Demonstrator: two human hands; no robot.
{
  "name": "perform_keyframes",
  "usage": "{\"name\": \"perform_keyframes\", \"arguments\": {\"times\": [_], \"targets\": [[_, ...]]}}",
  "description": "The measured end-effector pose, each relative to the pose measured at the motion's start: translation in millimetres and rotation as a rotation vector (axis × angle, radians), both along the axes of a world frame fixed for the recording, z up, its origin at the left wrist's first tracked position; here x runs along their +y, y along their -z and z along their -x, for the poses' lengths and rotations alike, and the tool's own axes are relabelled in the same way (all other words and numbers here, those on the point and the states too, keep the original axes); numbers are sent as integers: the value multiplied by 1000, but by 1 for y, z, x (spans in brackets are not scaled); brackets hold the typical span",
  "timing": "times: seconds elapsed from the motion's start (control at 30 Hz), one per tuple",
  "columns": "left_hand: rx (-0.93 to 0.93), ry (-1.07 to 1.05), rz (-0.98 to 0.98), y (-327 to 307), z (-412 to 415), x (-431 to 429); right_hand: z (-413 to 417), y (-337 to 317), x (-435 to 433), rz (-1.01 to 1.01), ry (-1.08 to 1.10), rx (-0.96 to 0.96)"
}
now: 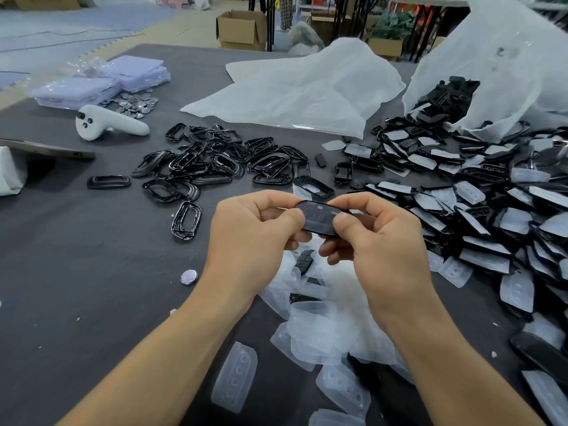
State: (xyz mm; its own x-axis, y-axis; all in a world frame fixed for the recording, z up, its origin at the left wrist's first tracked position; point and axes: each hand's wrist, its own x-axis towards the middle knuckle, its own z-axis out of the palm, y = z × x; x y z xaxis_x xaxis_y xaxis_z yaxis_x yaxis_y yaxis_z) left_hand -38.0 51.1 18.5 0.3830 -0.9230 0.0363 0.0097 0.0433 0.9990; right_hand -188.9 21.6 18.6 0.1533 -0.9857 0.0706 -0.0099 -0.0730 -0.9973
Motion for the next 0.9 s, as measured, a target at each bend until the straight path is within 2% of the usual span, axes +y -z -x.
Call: {"name": "perform_keyframes", "arguments": {"times": [0.13,0.37,0.5,0.6,0.9], "targets": [[-104,30,-3,2,-4,1,2,0,0,94,20,116],[-203,-14,0,6,-5,-1,0,1,2,74,3,118],[-375,0,50,6,-1,5,1,5,1,142,41,236],[-514,12,85,6,0,6,0,5,2,143,-18,221],[-643,-92,207,10,0,6,0,-3,3,25,-117,-12]]}}
